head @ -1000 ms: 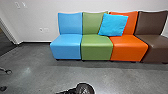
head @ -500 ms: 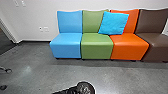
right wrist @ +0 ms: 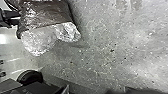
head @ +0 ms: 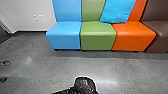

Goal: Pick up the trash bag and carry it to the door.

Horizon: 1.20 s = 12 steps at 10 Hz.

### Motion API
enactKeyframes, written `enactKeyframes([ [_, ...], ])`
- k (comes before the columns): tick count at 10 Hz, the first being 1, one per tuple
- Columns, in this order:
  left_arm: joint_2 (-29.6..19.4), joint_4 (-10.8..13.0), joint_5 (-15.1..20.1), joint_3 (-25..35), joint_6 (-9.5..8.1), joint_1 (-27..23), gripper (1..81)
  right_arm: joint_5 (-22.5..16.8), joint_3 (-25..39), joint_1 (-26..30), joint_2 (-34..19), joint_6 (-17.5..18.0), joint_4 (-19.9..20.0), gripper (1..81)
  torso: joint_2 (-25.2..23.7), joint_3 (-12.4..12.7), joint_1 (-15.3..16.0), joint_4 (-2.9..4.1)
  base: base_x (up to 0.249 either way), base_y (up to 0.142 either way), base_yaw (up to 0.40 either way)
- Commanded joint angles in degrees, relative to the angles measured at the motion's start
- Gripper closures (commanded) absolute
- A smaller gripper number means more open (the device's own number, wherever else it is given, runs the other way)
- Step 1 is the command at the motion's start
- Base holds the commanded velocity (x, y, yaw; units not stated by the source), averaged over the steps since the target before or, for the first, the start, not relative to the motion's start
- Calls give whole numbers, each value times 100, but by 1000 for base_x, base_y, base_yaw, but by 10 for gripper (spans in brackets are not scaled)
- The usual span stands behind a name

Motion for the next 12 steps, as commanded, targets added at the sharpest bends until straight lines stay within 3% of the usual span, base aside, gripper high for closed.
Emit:
enactKeyframes([
  [1,-37,-21,292,32,47,-533,10,-365,140,422,-212,-13,114,10,0,11,0,0,0,0,0],
  [3,-37,-21,257,-20,56,-462,10,-365,131,422,-220,-13,114,10,2,-74,2,0,0,0,0],
  [5,-28,58,248,-126,47,-436,10,-339,148,413,-221,-13,114,10,2,-599,2,0,0,0,0],
  [6,-19,67,248,-152,56,-436,10,-296,148,422,-212,-5,114,10,2,-125,2,0,0,0,0],
  [8,-28,67,257,-206,48,-418,10,-242,132,606,-308,13,123,10,2,-308,5,0,0,0,0],
  [12,-28,75,248,-206,56,-348,10,-198,122,1318,-265,65,386,10,4,-352,5,0,0,0,0],
])
